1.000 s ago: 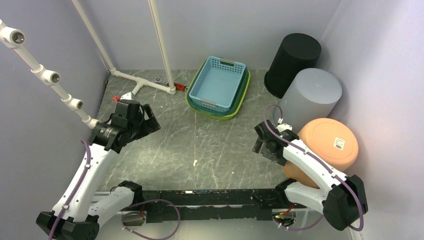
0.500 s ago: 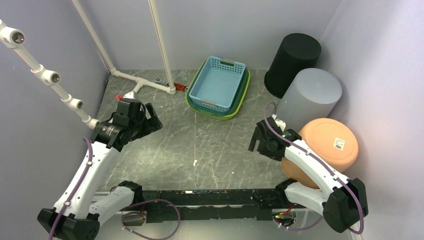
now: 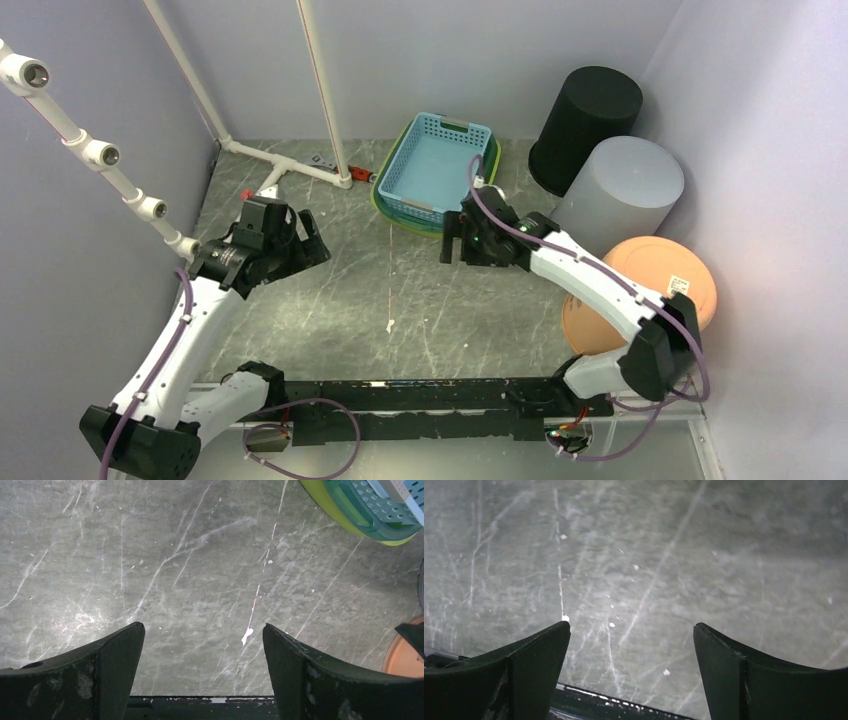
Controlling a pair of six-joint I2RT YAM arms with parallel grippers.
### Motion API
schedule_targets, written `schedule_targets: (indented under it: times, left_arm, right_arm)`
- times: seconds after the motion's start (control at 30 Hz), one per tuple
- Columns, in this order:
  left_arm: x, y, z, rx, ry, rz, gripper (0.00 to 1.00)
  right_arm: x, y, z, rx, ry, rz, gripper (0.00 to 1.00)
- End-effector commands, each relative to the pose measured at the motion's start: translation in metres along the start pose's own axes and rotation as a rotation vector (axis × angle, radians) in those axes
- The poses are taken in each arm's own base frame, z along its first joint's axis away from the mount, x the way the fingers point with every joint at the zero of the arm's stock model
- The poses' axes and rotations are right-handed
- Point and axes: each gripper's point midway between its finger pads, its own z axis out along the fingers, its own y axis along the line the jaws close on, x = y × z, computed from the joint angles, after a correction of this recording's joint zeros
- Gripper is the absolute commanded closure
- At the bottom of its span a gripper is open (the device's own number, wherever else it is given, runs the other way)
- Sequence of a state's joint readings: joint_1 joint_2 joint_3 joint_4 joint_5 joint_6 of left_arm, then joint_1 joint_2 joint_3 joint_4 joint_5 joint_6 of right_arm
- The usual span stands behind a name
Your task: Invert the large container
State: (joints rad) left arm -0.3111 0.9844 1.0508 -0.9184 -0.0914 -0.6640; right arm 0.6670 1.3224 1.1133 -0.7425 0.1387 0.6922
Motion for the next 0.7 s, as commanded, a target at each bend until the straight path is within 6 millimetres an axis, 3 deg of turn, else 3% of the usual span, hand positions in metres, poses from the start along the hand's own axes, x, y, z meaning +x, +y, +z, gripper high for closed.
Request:
schedule_targets:
  times: [0.0, 0.13, 0.23, 0.47, 0.67]
  left_arm:
    - [0.001, 0.008, -0.010, -0.012, -0.024, 0.035, 0.07]
    - [0.004, 0.022, -0.022, -0.050, -0.047, 0.043, 0.07]
    - [0.004, 0.027, -0.028, -0.052, -0.074, 0.043, 0.06]
    - [0.004, 0.030, -0.033, -0.041, -0.099, 0.082, 0.06]
    - [0.008, 0.023, -0.029, 0.004, -0.080, 0.118, 0.06]
  right_arm:
    - [-0.041, 0.052, 0.002, -0.153, -0.066, -0.150, 0.02]
    - [-0.062, 0.081, 0.011, -0.227, -0.076, -0.246, 0.00]
    - [-0.057, 0.100, 0.032, -0.291, -0.015, -0.314, 0.01]
    - [-0.063, 0.108, 0.074, -0.257, -0.019, -0.472, 0.01]
    - [-0.074, 0.123, 0.074, -0.274, -0.068, -0.525, 0.00]
